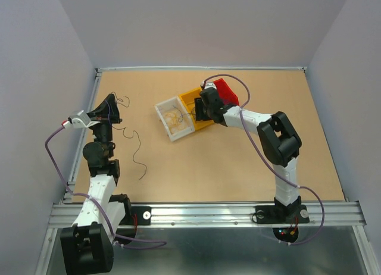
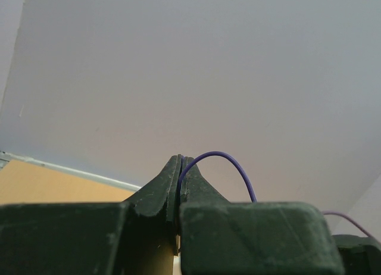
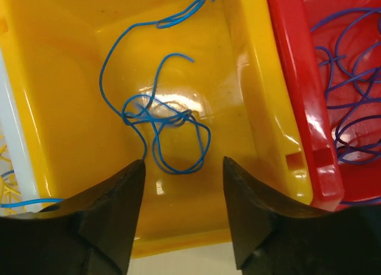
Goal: Untangle the cables
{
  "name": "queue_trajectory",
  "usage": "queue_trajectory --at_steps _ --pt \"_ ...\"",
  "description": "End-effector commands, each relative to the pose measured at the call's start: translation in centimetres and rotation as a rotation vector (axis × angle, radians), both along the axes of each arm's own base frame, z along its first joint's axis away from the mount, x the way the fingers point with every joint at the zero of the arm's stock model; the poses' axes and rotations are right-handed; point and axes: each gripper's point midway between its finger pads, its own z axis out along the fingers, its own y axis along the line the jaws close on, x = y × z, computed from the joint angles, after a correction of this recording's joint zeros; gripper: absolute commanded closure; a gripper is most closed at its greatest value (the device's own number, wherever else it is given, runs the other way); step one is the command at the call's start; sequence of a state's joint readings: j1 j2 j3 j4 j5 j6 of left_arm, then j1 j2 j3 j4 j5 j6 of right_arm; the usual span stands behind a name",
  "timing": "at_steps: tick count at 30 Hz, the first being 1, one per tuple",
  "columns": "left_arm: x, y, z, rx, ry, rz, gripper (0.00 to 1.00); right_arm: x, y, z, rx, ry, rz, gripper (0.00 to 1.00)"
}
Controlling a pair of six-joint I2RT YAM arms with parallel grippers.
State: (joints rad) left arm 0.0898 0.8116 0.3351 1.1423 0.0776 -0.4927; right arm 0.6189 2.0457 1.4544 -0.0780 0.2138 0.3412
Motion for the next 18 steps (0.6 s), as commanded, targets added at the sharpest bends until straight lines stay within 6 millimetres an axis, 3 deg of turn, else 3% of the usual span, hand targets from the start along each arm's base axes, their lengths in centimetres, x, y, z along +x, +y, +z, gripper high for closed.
queue_trajectory --at_steps 1,5,8,10,12,18 --pt "-1.1 -0.5 2.0 0.034 -0.090 -0.002 1.00 0.3 2.4 7.8 0.103 -0.101 0.046 0.37" --pt "-1.1 -0.7 1.9 0.039 -0.089 -0.011 1.00 -1.6 3.0 8.5 0.108 -0.126 0.179 0.37" --pt "-1.1 -0.8 1.9 0.042 -0.090 -0.016 1.00 -1.8 2.7 9.6 0.099 -0.173 0.195 0.37" --pt "-1.3 -0.8 2.0 0.044 -0.095 -0.015 1.00 -2.2 2.5 9.3 0.075 -0.183 0.223 0.37" --pt "-1.4 -1.0 2.1 0.049 -0.097 -0.021 1.00 -2.1 3.2 10.7 0.108 -0.236 0.263 0.37" --pt "-1.1 -1.2 1.8 0.057 -0.088 -0.031 1.00 -2.2 4.0 9.9 0.108 -0.244 0.318 0.43"
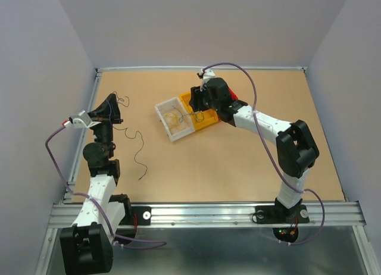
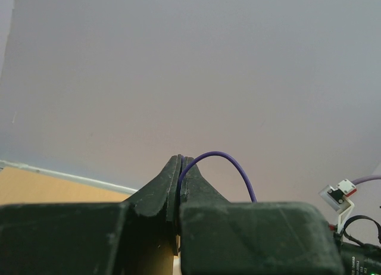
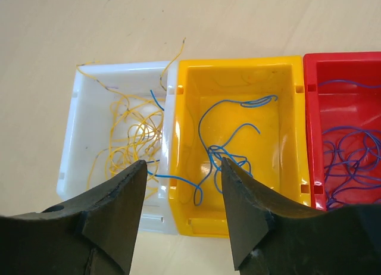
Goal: Untangle the cables
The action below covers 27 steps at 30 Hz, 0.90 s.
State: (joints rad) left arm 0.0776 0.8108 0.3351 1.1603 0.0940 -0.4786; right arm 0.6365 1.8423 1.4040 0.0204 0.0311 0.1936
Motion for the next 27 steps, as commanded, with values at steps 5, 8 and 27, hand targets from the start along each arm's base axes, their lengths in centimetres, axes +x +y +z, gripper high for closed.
queue_trajectory --at_steps 5,8,27 --pt "-0.7 -0.8 1.4 0.039 -0.067 -0.024 1.00 0.2 0.9 -1.4 -0.052 -0.048 0.076 0.47" --pt "-0.7 -0.9 1.4 0.042 -0.067 -0.027 1.00 0.1 0.7 -2.0 -0.082 -0.039 0.086 0.49" --pt "-0.6 -1.3 1.3 0.051 -0.063 -0.040 1.00 -1.9 2.7 -6.6 -0.102 0.115 0.237 0.55"
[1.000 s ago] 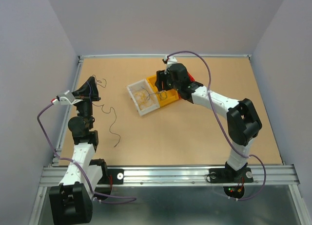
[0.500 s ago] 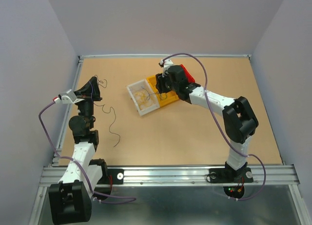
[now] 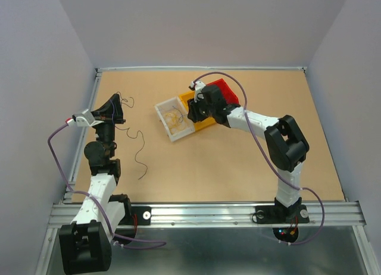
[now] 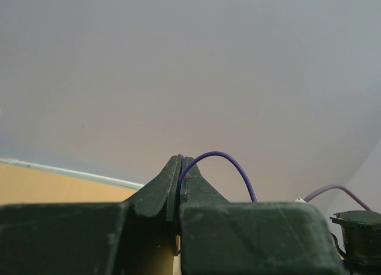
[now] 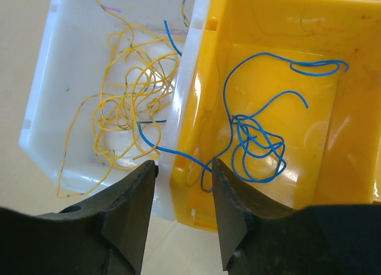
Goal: Untangle the cables
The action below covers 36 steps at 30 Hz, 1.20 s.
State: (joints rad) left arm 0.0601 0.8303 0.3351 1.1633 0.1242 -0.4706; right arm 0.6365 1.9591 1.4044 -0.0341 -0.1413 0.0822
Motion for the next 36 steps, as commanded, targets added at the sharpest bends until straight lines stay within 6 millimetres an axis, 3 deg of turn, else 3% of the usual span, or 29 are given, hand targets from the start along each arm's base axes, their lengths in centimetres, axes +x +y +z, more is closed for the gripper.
queue_trajectory --at_steps 1,3,12,18,31,36 --pt "-0.9 -0.3 1.9 0.029 -0.081 -0.004 1.00 0.2 1.0 0.5 0.009 -0.005 0.031 0.59" --pt "-0.9 -0.3 1.9 0.029 -0.081 -0.002 1.00 0.3 1.1 0.7 0.015 -0.006 0.024 0.72" --pt "-0.8 -0.4 1.8 0.033 -0.078 -0.004 1.00 0.4 1.2 1.1 0.023 -0.008 0.022 1.00" --pt "-0.8 -0.4 1.8 0.033 -0.077 -0.002 1.00 0.7 0.4 2.1 0.020 -0.034 -0.024 1.00" --pt "-0.7 -0.5 1.7 0.039 -0.075 -0.004 1.00 0.8 -1.9 7.7 0.140 -0.186 -0.146 1.00" --pt "-0.6 -0.5 1.7 0.040 -0.074 -0.003 1.00 1.7 -3.8 8.4 0.165 -0.198 -0.258 1.00"
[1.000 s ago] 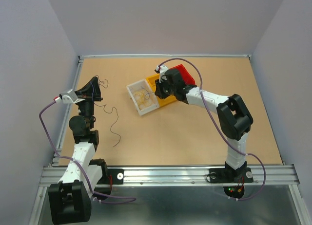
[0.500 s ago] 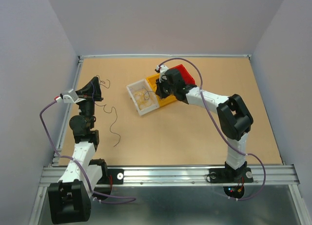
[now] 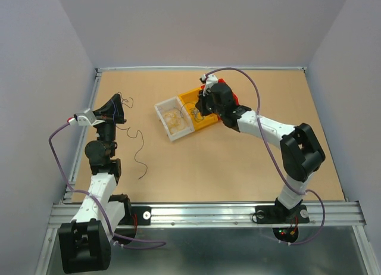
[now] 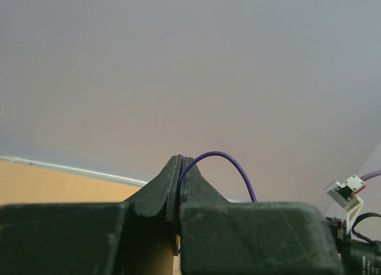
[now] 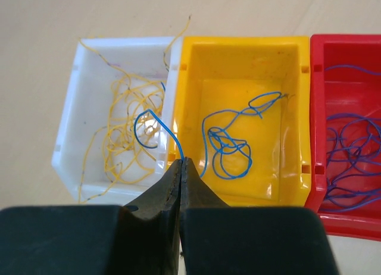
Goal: Untangle the cables
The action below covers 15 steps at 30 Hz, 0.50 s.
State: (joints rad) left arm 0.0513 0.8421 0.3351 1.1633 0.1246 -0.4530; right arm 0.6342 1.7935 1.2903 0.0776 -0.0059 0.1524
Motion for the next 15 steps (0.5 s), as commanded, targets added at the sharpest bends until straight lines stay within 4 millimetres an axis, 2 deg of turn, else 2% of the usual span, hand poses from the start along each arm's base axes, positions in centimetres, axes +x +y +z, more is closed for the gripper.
queue_trajectory --at_steps 1,4,5,6,7,8,9,13,15 --pt "-1.0 -0.3 2.1 0.026 -0.087 -0.004 1.00 1.6 -2.6 3.4 0.091 -0.084 -0.149 0.99" --pt "-1.0 -0.3 2.1 0.026 -0.088 -0.003 1.00 1.7 -4.6 4.0 0.159 -0.116 -0.231 0.99" --pt "-1.0 -0.3 2.2 0.026 -0.090 -0.003 1.00 1.9 -5.6 6.4 0.223 -0.174 -0.257 0.99" --pt "-1.0 -0.3 2.1 0.025 -0.088 -0.004 1.00 1.5 -6.6 5.4 0.227 -0.161 -0.282 0.99" --pt "-1.0 -0.3 2.1 0.026 -0.088 -0.003 1.00 1.7 -7.8 5.8 0.257 -0.167 -0.328 0.99" --pt "-1.0 -0.3 2.1 0.025 -0.088 -0.002 1.00 1.5 -8.6 7.2 0.290 -0.195 -0.344 0.99" --pt "-1.0 -0.4 2.2 0.026 -0.090 -0.005 1.00 1.4 -9.1 6.9 0.301 -0.187 -0.359 0.99" --pt "-1.0 -0.4 2.1 0.025 -0.087 -0.004 1.00 1.5 -10.0 7.0 0.329 -0.186 -0.380 0.99" --pt "-1.0 -0.4 2.2 0.029 -0.090 -0.003 1.00 1.6 -9.7 7.0 0.329 -0.185 -0.362 0.99"
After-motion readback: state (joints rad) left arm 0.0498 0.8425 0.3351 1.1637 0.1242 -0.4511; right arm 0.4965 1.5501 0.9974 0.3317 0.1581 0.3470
